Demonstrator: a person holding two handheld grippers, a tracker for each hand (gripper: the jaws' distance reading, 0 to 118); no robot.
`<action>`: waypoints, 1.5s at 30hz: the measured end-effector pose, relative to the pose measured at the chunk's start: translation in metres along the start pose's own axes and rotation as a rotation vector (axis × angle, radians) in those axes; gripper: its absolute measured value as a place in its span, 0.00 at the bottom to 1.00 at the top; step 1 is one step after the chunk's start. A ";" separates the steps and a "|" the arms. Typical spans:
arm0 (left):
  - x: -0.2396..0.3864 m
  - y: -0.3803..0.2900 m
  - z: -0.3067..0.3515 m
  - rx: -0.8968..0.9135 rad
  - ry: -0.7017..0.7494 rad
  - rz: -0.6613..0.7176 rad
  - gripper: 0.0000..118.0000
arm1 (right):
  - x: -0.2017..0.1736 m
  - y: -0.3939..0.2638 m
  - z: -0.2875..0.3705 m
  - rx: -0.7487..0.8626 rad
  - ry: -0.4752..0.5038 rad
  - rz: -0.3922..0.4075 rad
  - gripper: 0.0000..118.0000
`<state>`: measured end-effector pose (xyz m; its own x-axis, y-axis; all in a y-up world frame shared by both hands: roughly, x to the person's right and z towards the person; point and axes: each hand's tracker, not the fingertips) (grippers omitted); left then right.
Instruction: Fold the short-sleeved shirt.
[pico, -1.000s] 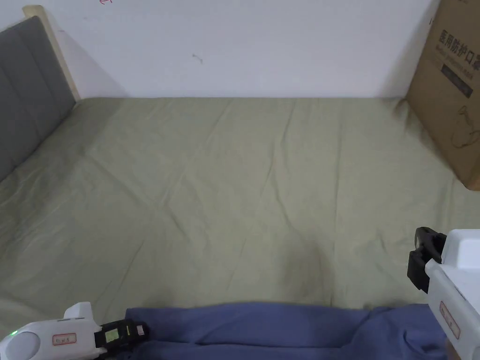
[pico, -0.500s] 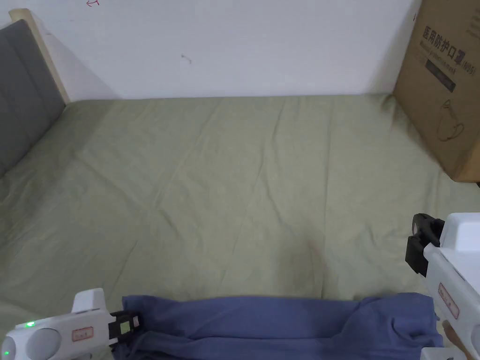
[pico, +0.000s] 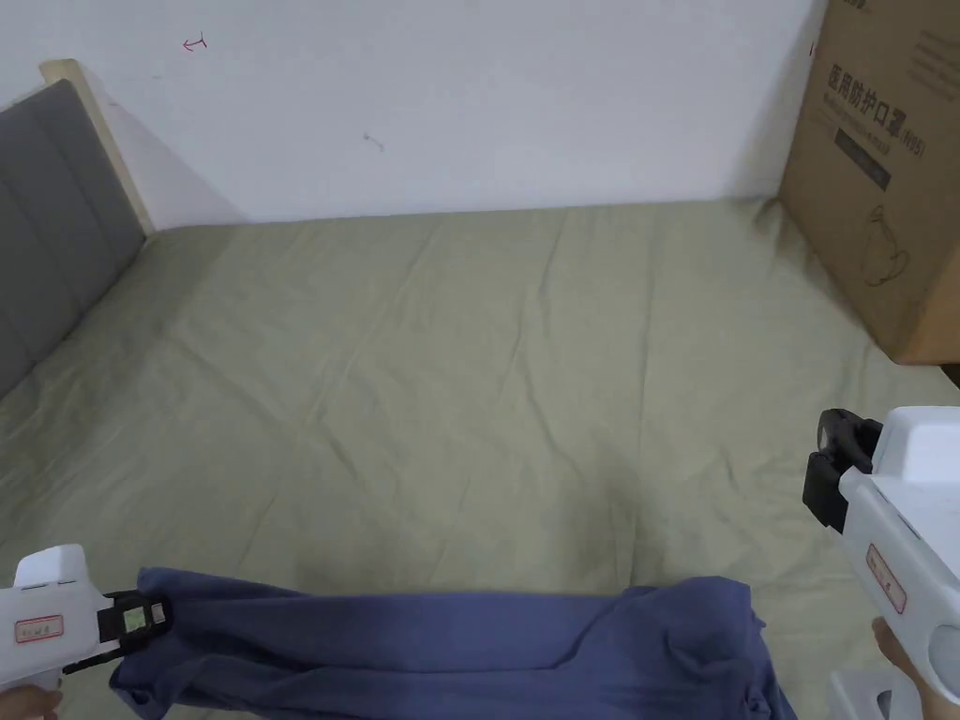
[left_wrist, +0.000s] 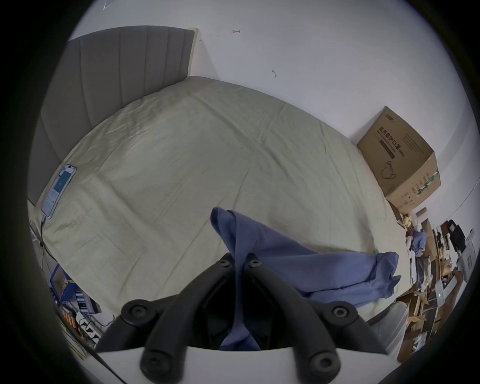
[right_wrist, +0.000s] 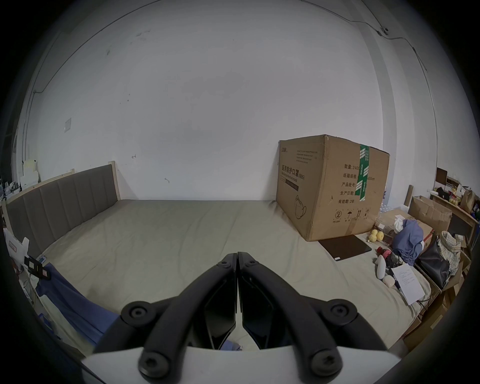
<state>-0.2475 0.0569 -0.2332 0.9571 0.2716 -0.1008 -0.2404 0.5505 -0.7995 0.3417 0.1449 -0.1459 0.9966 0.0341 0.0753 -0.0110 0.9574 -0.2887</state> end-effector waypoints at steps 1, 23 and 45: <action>0.010 -0.001 0.002 -0.001 0.003 0.001 0.03 | 0.002 0.000 0.001 0.000 0.001 -0.003 0.00; 0.273 -0.086 -0.128 -0.293 -0.110 -0.367 0.03 | 0.037 -0.006 0.015 0.007 -0.016 -0.018 0.00; 0.227 -0.065 -0.033 0.152 -0.139 -0.194 0.53 | 0.032 0.005 0.020 0.027 0.012 -0.010 0.00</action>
<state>-0.0090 0.0567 -0.2234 0.9589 0.2491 0.1362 -0.0858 0.7118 -0.6971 0.3721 0.1566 -0.1256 0.9976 0.0209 0.0665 -0.0028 0.9651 -0.2618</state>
